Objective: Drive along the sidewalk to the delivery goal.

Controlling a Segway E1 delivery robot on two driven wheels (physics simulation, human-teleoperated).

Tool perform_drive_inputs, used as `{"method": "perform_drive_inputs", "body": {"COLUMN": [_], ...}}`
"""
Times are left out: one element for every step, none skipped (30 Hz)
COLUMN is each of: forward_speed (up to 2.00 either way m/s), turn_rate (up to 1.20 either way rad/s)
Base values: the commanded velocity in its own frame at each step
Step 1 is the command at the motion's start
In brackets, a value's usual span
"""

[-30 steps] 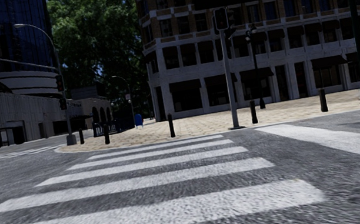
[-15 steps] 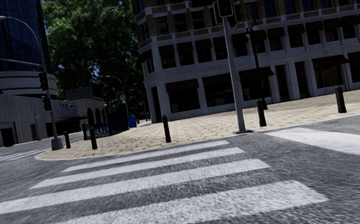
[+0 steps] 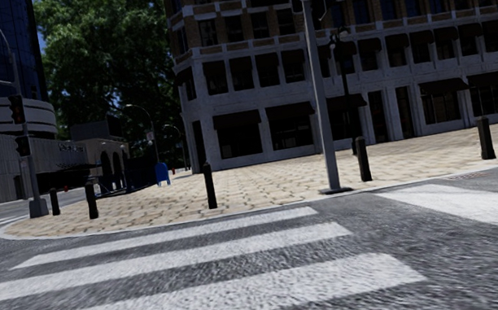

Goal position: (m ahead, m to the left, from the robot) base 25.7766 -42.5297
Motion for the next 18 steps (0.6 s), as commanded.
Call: {"method": "perform_drive_inputs", "body": {"forward_speed": [2.00, 2.00, 2.00, 2.00, 2.00, 2.00, 2.00, 2.00, 2.00, 2.00, 2.00, 2.00, 2.00, 2.00, 2.00, 2.00, 2.00, 2.00], "turn_rate": [0.00, 0.00, 0.00, 0.00, 0.00, 0.00, 0.00, 0.00, 0.00, 0.00, 0.00, 0.00, 0.00, 0.00, 0.00, 0.00, 0.00, 0.00]}}
